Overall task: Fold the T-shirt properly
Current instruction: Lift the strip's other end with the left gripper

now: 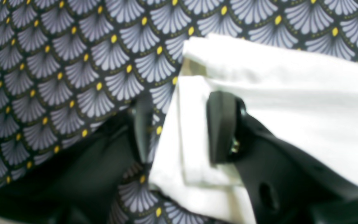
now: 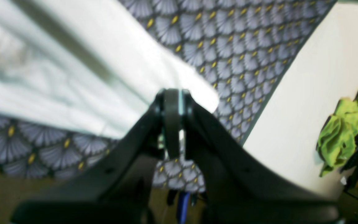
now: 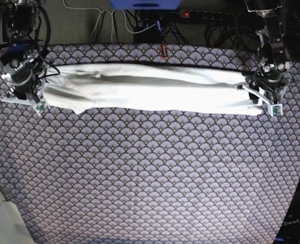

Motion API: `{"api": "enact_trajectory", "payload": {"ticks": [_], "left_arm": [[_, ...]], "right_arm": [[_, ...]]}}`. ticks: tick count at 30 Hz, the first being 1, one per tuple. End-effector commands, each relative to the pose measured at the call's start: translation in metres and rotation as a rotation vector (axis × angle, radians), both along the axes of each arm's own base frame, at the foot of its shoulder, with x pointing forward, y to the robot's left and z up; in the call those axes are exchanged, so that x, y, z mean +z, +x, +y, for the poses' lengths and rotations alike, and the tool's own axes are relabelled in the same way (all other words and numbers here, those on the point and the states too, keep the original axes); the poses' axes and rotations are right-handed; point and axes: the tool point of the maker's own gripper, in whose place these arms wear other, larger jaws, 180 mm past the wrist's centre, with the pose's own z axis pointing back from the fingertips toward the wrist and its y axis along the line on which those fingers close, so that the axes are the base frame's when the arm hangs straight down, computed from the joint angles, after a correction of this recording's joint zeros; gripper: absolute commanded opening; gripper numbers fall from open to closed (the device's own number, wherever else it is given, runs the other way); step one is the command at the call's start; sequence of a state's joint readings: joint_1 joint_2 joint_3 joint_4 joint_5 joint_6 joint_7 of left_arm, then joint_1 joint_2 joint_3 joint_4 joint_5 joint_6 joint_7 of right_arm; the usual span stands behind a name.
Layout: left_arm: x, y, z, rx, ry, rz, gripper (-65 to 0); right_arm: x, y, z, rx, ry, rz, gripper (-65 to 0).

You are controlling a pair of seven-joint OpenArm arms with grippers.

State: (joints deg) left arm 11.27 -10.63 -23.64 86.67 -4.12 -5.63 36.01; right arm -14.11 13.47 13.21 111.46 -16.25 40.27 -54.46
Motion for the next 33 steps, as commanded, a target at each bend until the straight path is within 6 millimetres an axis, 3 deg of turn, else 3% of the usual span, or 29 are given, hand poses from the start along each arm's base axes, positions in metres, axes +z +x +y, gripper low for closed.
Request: {"api": "enact_trajectory", "payload": {"ticks": [1,11,20,27,33], "left_arm": [[0.013,0.008,0.007,-0.001,0.027,-0.040,-36.6],[0.012,0.006,0.008,-0.001,0.030,-0.035,-36.5],[0.031,0.012,0.005,-0.015,0.044,-0.067,-36.5],[0.045,0.015,0.007,-0.023,0.059,-0.060,-36.4],[0.043,0.012,0.006,-0.023,0.060,-0.053,-28.2]], "right_arm": [[0.010,0.003,-0.004,0.005,-0.019,-0.030,-65.0],[0.000,-0.013,-0.012,-0.034,-0.006,-0.003,-65.0],[-0.046,-0.027,-0.007,-0.046,0.091,0.074,-65.0],[-0.055,-0.029,-0.017,-0.080,0.108,0.080,-65.0],[-0.055,-0.029,-0.017,-0.081,0.109,0.081,-65.0]]}}
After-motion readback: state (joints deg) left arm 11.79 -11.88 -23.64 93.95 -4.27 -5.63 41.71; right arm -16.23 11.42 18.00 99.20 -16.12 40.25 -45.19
